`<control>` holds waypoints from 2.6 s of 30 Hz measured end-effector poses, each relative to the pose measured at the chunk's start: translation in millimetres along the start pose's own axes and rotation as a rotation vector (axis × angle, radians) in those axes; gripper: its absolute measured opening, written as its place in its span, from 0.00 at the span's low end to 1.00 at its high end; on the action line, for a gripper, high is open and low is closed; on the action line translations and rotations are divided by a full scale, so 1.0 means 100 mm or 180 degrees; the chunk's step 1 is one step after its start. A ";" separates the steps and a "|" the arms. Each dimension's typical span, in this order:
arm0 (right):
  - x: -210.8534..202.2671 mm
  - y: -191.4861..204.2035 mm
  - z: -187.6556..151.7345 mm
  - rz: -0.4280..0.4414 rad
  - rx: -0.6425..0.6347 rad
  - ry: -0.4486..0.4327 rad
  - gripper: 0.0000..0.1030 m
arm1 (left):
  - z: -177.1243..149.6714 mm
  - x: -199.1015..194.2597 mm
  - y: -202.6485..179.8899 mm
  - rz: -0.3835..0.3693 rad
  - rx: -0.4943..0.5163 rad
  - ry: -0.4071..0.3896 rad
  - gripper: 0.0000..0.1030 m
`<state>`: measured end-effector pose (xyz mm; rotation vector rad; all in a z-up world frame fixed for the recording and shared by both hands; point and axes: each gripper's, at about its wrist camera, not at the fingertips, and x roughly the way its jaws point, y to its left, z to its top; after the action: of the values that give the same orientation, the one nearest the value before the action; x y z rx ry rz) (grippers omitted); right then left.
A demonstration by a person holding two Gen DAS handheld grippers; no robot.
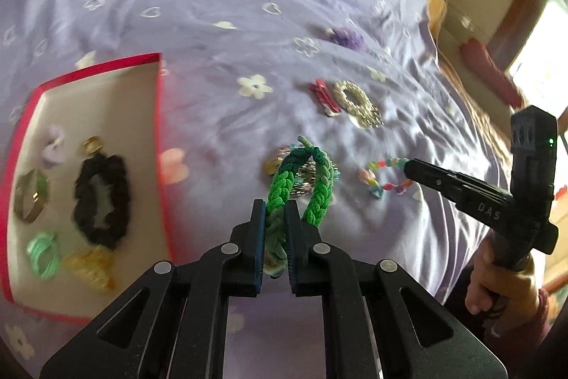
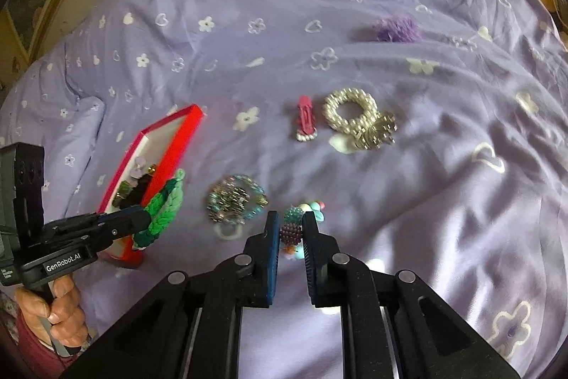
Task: Organize jewelry
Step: 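Grasp green braided bracelet with left tool while right tool grasps beaded bracelet, then carry both bracelets into the box and open both tools to release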
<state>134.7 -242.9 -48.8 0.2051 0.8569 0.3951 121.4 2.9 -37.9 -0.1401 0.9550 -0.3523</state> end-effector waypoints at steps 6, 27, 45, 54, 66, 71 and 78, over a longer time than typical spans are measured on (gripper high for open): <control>-0.08 0.13 0.05 0.0093 -0.0022 -0.0054 0.12 | -0.08 -0.22 0.21 0.0049 -0.0188 -0.0117 0.09; 0.20 1.09 0.14 0.0584 -0.0375 0.0026 0.12 | -0.39 -0.82 1.09 0.0352 -0.0812 -0.0404 0.08; 0.54 1.92 0.14 0.0942 -0.0710 0.0172 0.12 | -0.55 -0.97 1.63 0.0539 -0.1181 -0.0467 0.08; 0.67 2.17 0.17 0.1049 -0.0779 0.0197 0.12 | -0.59 -0.94 1.79 0.0594 -0.1267 -0.0443 0.08; 1.13 2.34 0.20 0.1067 -0.0784 0.0341 0.12 | -0.59 -0.72 2.06 0.0709 -0.1368 -0.0289 0.08; 1.41 2.19 0.17 0.0921 -0.0725 0.0496 0.12 | -0.58 -0.59 2.14 0.0750 -0.1419 -0.0214 0.08; 1.55 2.09 0.11 0.0737 -0.0785 0.0568 0.12 | -0.54 -0.44 2.16 0.0828 -0.1404 -0.0122 0.09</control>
<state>181.2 11.1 -79.6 0.0400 0.9536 0.7393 103.8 222.5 -93.4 -0.4183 0.9885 0.1050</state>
